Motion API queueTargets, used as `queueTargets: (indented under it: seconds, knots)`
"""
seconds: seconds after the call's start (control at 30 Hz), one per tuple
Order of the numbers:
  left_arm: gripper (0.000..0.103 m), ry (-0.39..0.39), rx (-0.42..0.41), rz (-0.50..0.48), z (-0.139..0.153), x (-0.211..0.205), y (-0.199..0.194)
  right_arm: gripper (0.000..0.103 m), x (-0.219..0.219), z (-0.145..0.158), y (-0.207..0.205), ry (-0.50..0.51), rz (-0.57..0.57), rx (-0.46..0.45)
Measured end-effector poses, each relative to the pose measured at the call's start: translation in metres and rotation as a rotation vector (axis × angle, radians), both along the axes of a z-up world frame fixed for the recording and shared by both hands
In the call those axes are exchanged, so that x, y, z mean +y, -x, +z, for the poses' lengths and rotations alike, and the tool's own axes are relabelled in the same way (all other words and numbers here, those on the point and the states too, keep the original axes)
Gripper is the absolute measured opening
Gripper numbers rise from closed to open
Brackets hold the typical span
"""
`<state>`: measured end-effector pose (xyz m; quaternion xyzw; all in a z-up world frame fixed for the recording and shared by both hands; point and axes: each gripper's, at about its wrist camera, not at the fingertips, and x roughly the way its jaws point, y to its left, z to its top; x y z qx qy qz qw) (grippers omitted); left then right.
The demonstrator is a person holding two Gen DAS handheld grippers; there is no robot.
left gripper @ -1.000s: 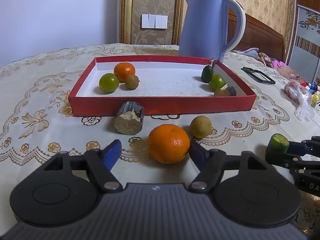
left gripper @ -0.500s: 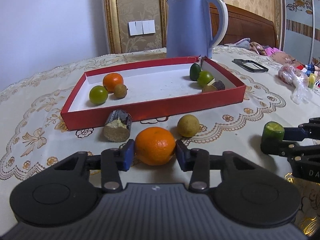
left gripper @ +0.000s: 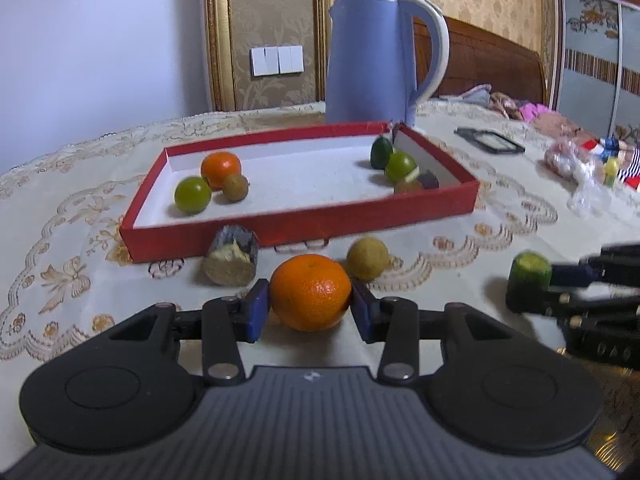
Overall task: Organize fruits
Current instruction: 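Carry the mandarin into the red box beside the other mandarin, then open the left gripper to release the mandarin in the box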
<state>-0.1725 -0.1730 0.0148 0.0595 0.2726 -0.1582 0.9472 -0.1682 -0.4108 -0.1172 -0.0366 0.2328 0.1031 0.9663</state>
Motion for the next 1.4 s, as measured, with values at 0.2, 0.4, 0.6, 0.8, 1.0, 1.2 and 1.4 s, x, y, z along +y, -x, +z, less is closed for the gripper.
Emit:
queueTargets:
  seconds: [0.2,0.4,0.6,0.8,1.0,1.2,1.4]
  knots:
    - [0.040,0.019,-0.084,0.014,0.036,0.012,-0.028,0.030,0.000,0.000,0.000,-0.001,0.000,0.000]
    - [0.040,0.004,-0.086,0.102,0.049,0.033,-0.084,0.030,-0.001,0.000,0.000,-0.001,0.000,0.001]
    - [0.040,-0.015,-0.060,0.161,0.045,0.052,-0.127,0.030,-0.001,0.000,0.000,0.000,0.001,0.001]
    - [0.040,-0.004,-0.031,0.210,0.038,0.057,-0.171,0.030,0.000,0.000,0.000,-0.002,0.000,0.002]
    - [0.040,-0.016,-0.025,0.225,0.016,0.053,-0.180,0.031,-0.001,0.000,0.000,-0.001,0.001,0.003]
    - [0.040,-0.013,-0.034,0.213,0.015,0.055,-0.181,0.031,-0.001,0.001,0.000,-0.003,0.001,0.004]
    - [0.041,0.002,-0.008,0.190,0.008,0.060,-0.173,0.031,0.000,0.001,-0.001,-0.003,0.002,0.005]
